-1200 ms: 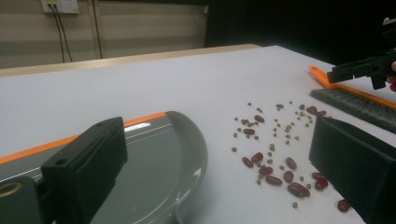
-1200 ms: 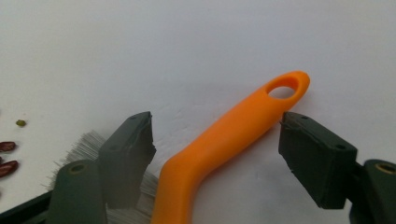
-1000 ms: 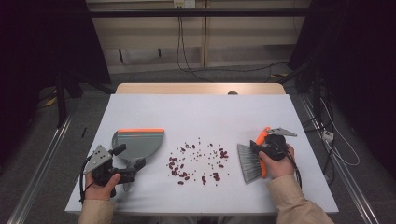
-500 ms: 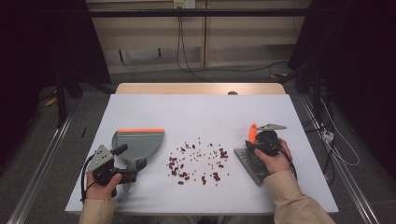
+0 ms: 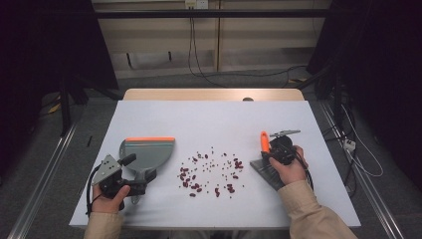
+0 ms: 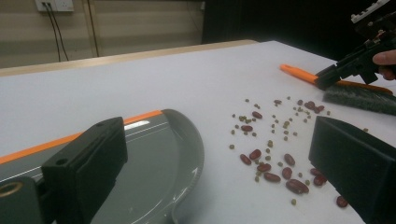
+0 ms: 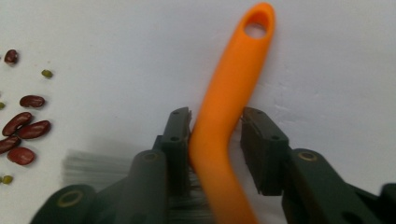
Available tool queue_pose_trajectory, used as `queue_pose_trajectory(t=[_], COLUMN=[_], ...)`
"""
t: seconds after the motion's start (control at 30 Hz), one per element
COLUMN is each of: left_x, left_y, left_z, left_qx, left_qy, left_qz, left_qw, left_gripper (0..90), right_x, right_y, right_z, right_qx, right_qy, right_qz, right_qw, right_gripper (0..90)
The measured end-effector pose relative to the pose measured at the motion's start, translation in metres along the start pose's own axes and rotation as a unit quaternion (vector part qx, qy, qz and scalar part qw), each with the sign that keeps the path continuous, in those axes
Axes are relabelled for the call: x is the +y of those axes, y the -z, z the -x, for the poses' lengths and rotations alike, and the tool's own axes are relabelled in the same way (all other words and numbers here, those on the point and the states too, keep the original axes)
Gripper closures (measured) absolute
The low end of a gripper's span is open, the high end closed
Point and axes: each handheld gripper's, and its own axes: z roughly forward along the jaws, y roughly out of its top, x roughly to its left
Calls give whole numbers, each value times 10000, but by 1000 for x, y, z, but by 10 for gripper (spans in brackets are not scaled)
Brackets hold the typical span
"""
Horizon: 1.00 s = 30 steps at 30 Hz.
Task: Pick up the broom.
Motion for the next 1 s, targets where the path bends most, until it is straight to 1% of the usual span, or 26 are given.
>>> queue_pose_trajectory(t=[0.03,0.07,0.1,0.13,0.2,0.23,0.27,0.33,0.37,0.5,0.57,0.6,0.67,0.7,0.73,0.77,0.83,0.93,1.0], left_x=[0,0,0,0,0,0,0,0,0,1,1,1,1,1,1,2,2,4,5], left_y=[0,1,1,1,1,0,0,0,0,-1,-1,-1,-1,0,1,2,3,4,4], left_z=[0,0,0,-1,-1,-1,-1,-1,-1,0,0,0,0,-1,-1,-1,-1,-1,-1], left_qx=[7,7,8,11,22,23,19,13,6,-11,-13,-13,-4,21,37,42,55,81,70], left_qy=[-1,4,-13,-17,-3,-17,-8,-15,-14,-20,-18,-29,-18,-13,4,13,-9,-15,-20], left_qz=[4,10,10,15,0,-5,-1,-3,0,-7,-8,-8,1,15,11,28,36,57,63], left_qw=[10000,10000,10000,10000,10000,10000,10000,10000,10000,10000,10000,10000,10000,10000,10000,10000,10000,9999,10000], left_gripper=[43,43,43,42,43,43,43,43,43,43,43,43,42,43,43,43,43,43,43], right_x=[1,3,4,5,6,6,7,7,7,8,8,8,8,8,8,10,11,10,10], right_y=[0,-1,-2,-2,-3,-4,-4,-4,-4,-5,-5,-6,-6,-6,-7,-8,-9,-9,-9], right_z=[2,6,9,12,15,14,12,11,11,12,11,8,8,8,10,16,16,16,15], right_qx=[21,62,139,235,307,280,194,165,163,187,156,76,67,74,138,326,339,352,319], right_qy=[-28,-53,-197,-282,-324,-289,-203,-166,-193,-173,-136,-34,0,2,-11,-207,-192,-224,-216], right_qz=[-22,-25,-31,-64,-81,-85,-84,-78,-73,-67,-47,-79,-89,-100,-110,-185,-232,-217,-203], right_qw=[10000,10000,9997,9993,9990,9992,9996,9997,9997,9997,9998,9999,9999,9999,9998,9991,9990,9989,9991], right_gripper=[687,688,689,688,685,683,680,680,679,676,675,675,675,676,678,678,680,680,680])
